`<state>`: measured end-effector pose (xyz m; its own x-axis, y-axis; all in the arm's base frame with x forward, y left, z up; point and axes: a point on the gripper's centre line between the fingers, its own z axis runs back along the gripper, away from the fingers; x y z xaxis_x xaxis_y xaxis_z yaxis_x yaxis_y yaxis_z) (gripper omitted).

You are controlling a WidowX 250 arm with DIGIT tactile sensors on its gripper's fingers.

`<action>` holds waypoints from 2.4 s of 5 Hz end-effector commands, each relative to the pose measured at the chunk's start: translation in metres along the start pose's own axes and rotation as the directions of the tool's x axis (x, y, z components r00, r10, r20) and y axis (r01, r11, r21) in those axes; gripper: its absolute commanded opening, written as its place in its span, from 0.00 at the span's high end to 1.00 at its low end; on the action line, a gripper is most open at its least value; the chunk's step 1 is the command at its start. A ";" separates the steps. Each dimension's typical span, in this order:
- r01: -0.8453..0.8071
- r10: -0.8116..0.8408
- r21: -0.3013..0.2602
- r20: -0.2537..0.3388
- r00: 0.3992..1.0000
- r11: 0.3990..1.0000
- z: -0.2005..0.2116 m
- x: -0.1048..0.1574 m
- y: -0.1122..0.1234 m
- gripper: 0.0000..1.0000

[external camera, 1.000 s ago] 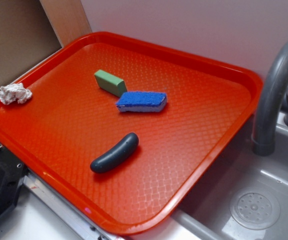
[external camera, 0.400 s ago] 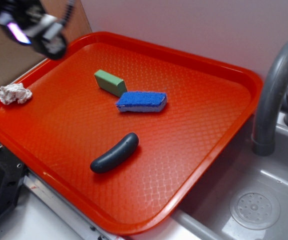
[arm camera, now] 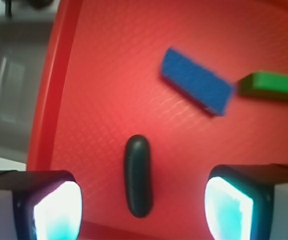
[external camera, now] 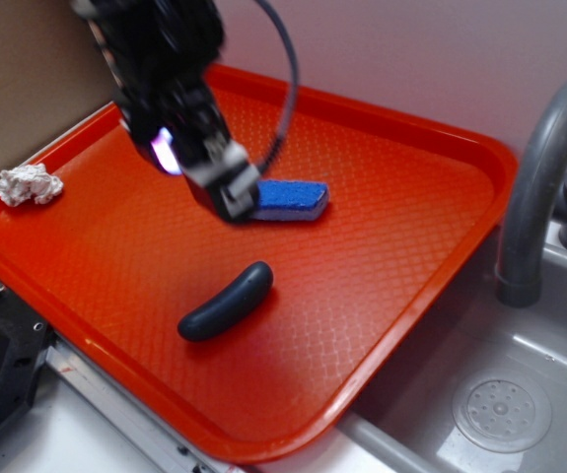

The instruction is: Grab the plastic pickle.

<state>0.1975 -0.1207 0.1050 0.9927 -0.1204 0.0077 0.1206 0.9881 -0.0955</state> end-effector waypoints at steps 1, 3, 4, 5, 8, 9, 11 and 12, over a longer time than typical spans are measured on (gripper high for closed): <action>0.094 -0.088 0.055 -0.103 0.991 0.994 -0.051 -0.013 -0.021 0.00; 0.110 -0.083 0.121 -0.209 0.974 0.986 -0.086 -0.021 -0.015 0.00; 0.114 -0.083 0.123 -0.234 0.969 0.986 -0.086 -0.021 -0.015 0.05; 0.123 -0.089 0.135 -0.234 0.968 0.983 -0.085 -0.020 -0.013 1.00; 0.095 -0.078 0.266 -0.073 0.994 0.959 0.012 -0.012 0.024 1.00; 0.007 -0.008 0.234 0.003 1.000 0.972 0.047 -0.018 0.051 1.00; -0.244 0.219 0.149 0.163 0.962 0.958 0.097 -0.055 0.102 1.00; -0.209 0.190 0.109 0.160 0.969 0.972 0.095 -0.052 0.110 1.00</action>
